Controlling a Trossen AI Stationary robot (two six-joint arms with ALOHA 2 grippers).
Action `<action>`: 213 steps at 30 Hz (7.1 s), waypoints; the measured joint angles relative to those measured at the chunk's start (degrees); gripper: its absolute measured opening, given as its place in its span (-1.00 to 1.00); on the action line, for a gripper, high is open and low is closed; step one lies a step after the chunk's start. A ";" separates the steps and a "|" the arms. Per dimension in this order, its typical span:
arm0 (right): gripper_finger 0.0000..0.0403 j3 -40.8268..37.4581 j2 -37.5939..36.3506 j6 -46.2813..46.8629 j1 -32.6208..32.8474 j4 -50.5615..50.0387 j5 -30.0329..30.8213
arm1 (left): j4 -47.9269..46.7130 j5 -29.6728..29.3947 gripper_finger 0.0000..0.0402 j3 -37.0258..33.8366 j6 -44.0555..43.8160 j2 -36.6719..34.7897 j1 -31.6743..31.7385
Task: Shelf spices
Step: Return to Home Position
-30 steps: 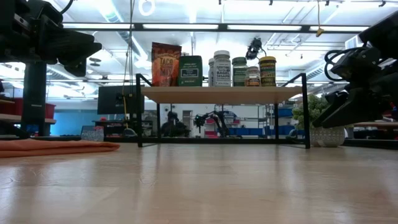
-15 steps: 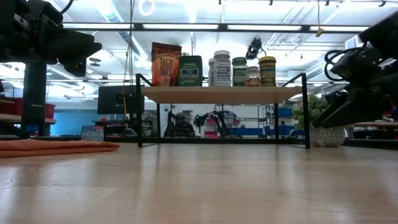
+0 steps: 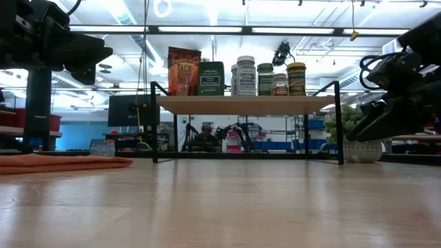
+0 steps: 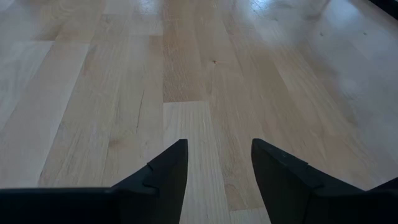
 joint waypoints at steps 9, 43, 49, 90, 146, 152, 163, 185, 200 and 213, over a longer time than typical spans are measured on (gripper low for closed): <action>-0.12 0.00 0.01 -0.01 -0.01 0.00 0.01 | 0.00 0.00 -0.37 0.00 0.00 0.00 0.02; -0.13 0.00 0.00 0.01 -0.02 0.00 0.00 | 0.00 0.02 -0.37 0.01 0.00 0.02 -0.01; -0.12 0.00 0.01 -0.01 0.00 0.00 0.00 | 0.00 0.00 -0.37 0.01 0.02 0.02 -0.01; -0.13 0.00 0.01 0.00 -0.01 0.00 0.01 | 0.00 0.00 -0.37 0.01 0.02 0.00 -0.01; -0.12 0.00 0.00 -0.01 -0.01 0.00 0.00 | 0.00 0.00 -0.37 0.00 0.00 0.00 -0.01; -0.12 0.00 -0.01 0.01 -0.02 0.00 0.00 | 0.00 0.00 -0.37 0.01 0.00 0.01 0.01; -0.12 0.01 0.01 0.00 -0.02 0.00 0.00 | 0.00 0.00 -0.37 0.01 0.02 0.00 -0.01; -0.13 0.00 -0.01 0.01 -0.01 0.00 0.00 | 0.00 0.00 -0.37 -0.01 0.01 0.01 -0.01; -0.10 0.00 0.01 0.01 0.00 0.00 0.00 | 0.00 0.00 -0.37 0.00 0.00 0.02 0.02; -0.11 0.00 0.01 0.00 -0.01 0.00 0.02 | 0.00 0.00 -0.37 0.01 0.00 0.00 -0.01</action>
